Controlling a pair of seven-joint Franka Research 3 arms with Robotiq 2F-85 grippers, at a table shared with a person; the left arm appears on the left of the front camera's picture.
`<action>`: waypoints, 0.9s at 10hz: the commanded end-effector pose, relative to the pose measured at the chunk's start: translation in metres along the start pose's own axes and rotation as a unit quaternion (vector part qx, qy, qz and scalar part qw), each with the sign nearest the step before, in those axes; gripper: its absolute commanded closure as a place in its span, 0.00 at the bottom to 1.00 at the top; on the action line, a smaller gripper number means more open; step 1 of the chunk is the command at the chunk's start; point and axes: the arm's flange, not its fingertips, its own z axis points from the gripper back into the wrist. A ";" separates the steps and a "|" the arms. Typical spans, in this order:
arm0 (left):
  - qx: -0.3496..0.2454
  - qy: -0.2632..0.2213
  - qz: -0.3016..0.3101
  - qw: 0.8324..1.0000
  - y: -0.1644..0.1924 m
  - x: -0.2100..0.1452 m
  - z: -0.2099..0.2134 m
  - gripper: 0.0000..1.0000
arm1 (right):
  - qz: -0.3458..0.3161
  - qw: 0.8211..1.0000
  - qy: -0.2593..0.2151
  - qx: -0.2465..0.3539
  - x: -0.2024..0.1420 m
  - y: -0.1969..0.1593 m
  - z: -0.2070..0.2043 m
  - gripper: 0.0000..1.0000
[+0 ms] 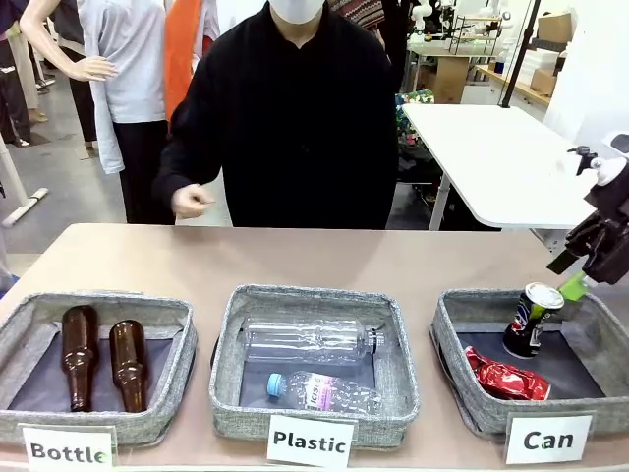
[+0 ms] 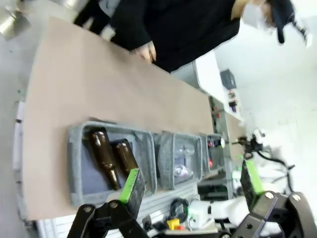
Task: Sort the can waste into the basket.
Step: Pick up the can waste from the table and place it in the right Fabric basket.
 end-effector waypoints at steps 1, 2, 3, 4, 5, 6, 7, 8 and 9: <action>-0.019 0.058 -0.005 0.998 -0.002 -0.025 -0.045 0.00 | -0.200 0.964 -0.136 0.107 0.014 -0.012 0.024 0.00; -0.021 0.090 0.008 0.996 -0.001 -0.041 -0.076 0.00 | -0.283 0.923 -0.184 0.183 0.015 -0.018 0.033 0.00; -0.046 0.108 0.023 0.993 0.000 -0.054 -0.098 0.00 | -0.336 0.886 -0.214 0.237 0.013 -0.025 0.040 0.00; -0.078 0.120 0.047 0.989 0.001 -0.064 -0.120 0.00 | -0.378 0.848 -0.227 0.293 0.008 -0.033 0.044 0.00; -0.096 0.125 0.062 0.986 0.003 -0.070 -0.136 0.00 | -0.402 0.820 -0.231 0.337 0.002 -0.042 0.046 0.00; -0.097 0.136 0.097 0.981 0.009 -0.075 -0.150 0.00 | -0.424 0.784 -0.261 0.370 -0.008 -0.053 0.048 0.00; -0.081 0.154 0.108 0.979 0.018 -0.080 -0.158 0.00 | -0.442 0.755 -0.297 0.384 -0.018 -0.062 0.050 0.00; -0.039 0.149 0.102 0.983 0.023 -0.080 -0.165 0.00 | -0.467 0.738 -0.322 0.366 -0.022 -0.068 0.049 0.00; -0.022 0.147 0.097 0.984 0.026 -0.078 -0.169 0.00 | -0.370 0.845 -0.190 0.337 -0.021 -0.055 0.041 0.00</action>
